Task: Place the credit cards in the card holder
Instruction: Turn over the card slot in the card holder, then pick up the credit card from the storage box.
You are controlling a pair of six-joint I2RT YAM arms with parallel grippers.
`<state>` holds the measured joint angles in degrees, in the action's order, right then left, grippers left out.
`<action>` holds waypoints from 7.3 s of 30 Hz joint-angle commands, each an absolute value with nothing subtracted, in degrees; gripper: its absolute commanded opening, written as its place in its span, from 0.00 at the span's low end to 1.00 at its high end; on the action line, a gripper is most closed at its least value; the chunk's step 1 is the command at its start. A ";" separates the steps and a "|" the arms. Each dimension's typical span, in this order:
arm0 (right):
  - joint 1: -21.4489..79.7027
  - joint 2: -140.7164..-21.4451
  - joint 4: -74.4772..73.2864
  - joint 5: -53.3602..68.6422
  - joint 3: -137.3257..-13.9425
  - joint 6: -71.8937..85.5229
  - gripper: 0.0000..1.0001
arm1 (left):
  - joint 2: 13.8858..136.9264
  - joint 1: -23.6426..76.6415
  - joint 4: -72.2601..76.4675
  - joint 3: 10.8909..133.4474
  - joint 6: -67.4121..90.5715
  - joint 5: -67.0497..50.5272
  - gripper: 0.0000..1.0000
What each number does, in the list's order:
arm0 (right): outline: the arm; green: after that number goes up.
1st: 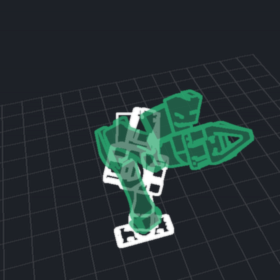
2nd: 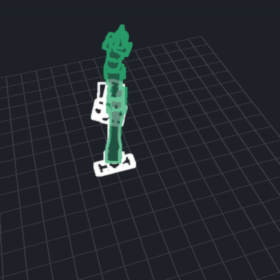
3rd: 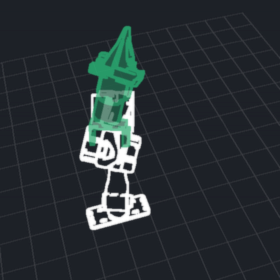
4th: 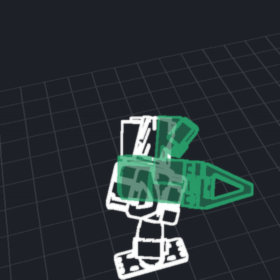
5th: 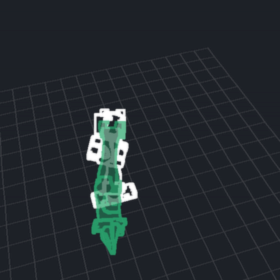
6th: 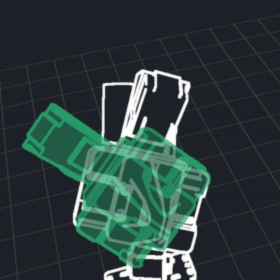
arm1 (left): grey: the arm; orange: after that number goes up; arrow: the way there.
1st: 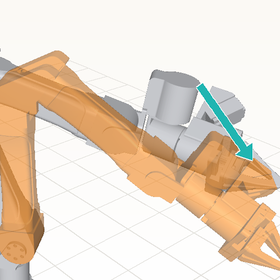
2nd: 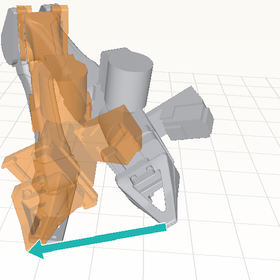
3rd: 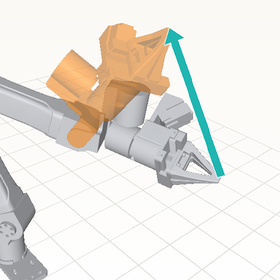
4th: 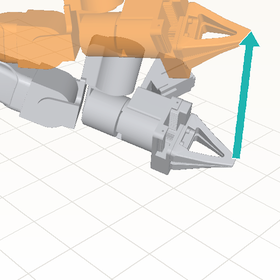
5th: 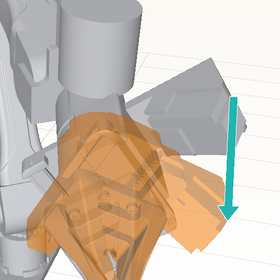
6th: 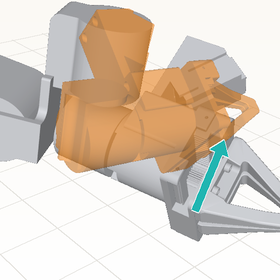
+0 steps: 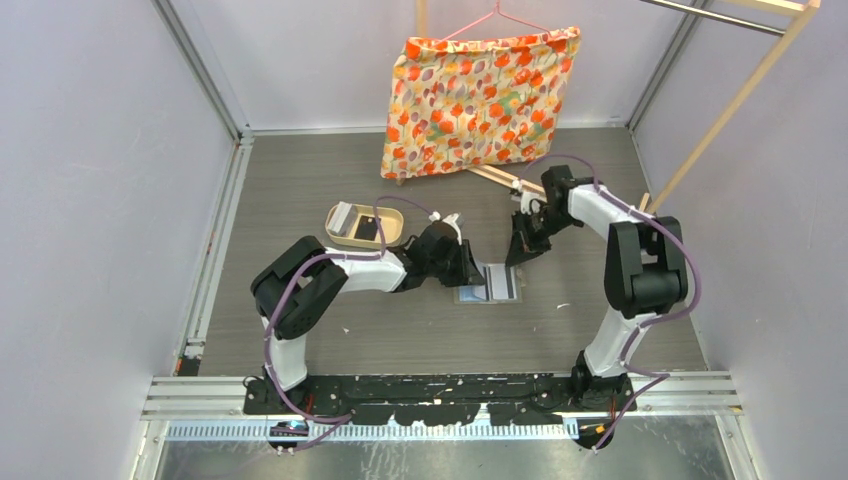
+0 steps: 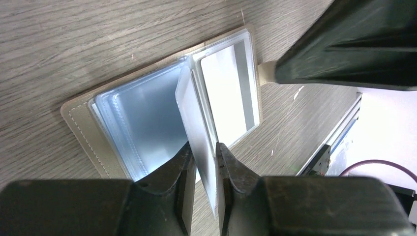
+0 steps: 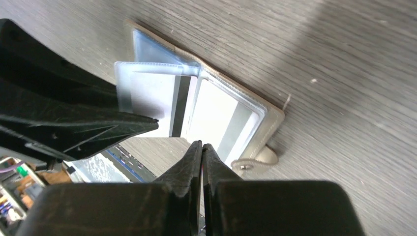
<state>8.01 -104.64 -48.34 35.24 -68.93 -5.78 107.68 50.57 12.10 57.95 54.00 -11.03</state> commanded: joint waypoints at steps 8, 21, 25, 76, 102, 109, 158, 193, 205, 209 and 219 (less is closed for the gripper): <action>4.80 -98.03 -50.10 36.71 -70.58 -7.49 0.08 | 106.17 52.87 7.18 65.05 52.65 -13.35 0.31; 1.94 -95.76 -50.70 38.23 -70.28 -8.47 0.08 | 112.09 54.05 10.85 69.06 53.93 -18.38 0.38; 1.07 -94.73 -50.76 38.66 -70.03 -9.23 0.09 | 114.34 54.05 12.03 69.99 54.36 -19.63 0.39; 7.95 -92.43 -57.92 44.51 -71.10 -23.73 0.18 | 93.44 45.46 19.77 52.54 41.14 -12.54 0.40; 5.65 -76.16 -51.00 47.51 -69.50 -30.04 0.61 | 85.08 25.06 -8.16 63.34 -6.70 24.60 1.00; 0.91 -80.75 -52.94 47.96 -70.18 -31.63 0.61 | 91.38 22.91 -10.00 65.43 -8.67 21.08 1.00; -2.02 -85.15 -53.94 48.23 -69.26 -33.57 0.61 | 101.14 20.74 -8.68 65.45 -10.47 29.22 0.63; -2.02 -86.40 -55.21 48.60 -69.65 -34.32 0.60 | 97.60 20.98 -8.10 64.60 -9.76 28.74 0.45; -2.05 -86.75 -55.48 48.69 -69.70 -34.37 0.60 | 97.48 21.18 -8.19 64.69 -9.68 28.59 0.37; -2.02 -86.75 -55.46 48.78 -69.69 -34.37 0.60 | 97.26 21.31 -8.11 64.66 -9.58 28.31 0.36; -2.02 -86.90 -55.75 48.78 -69.85 -34.54 0.60 | 96.87 21.53 -8.07 64.51 -9.50 28.04 0.33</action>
<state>-1.74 -86.67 -55.37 47.66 -68.27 -33.36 100.22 21.41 -10.07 64.36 -9.47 27.20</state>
